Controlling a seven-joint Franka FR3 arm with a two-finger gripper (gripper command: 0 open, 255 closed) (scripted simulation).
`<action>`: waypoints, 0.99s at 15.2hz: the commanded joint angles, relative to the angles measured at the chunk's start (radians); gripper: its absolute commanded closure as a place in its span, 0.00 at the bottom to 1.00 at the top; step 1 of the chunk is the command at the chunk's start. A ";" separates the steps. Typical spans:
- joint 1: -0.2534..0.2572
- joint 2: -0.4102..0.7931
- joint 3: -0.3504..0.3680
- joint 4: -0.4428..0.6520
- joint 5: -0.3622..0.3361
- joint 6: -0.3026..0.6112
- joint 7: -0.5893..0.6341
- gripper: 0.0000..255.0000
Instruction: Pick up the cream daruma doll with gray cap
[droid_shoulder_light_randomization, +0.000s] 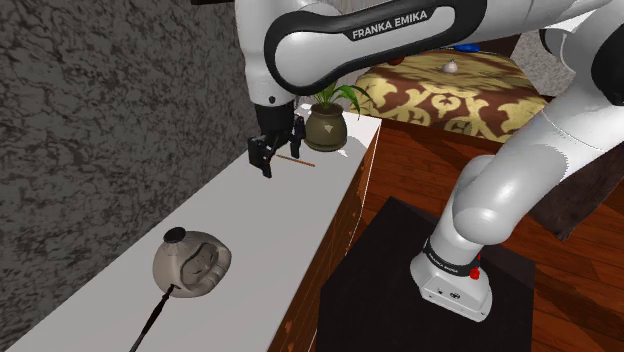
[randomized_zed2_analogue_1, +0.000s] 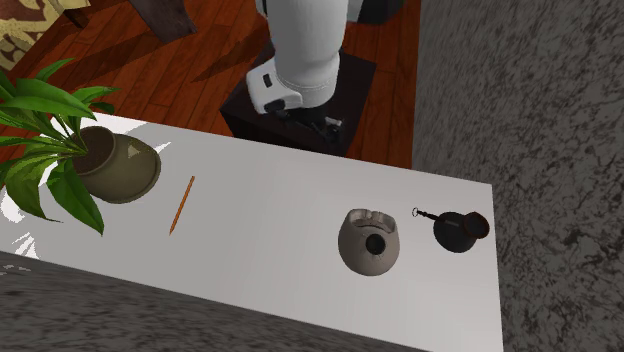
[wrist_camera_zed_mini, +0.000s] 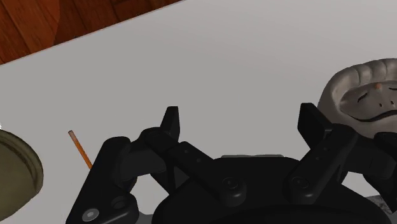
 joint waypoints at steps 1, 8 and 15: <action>0.003 0.069 0.027 0.037 -0.011 0.028 0.038 0.00; 0.041 0.338 0.110 0.236 -0.096 0.071 0.193 0.00; 0.138 0.631 0.135 0.510 -0.219 0.052 0.333 0.00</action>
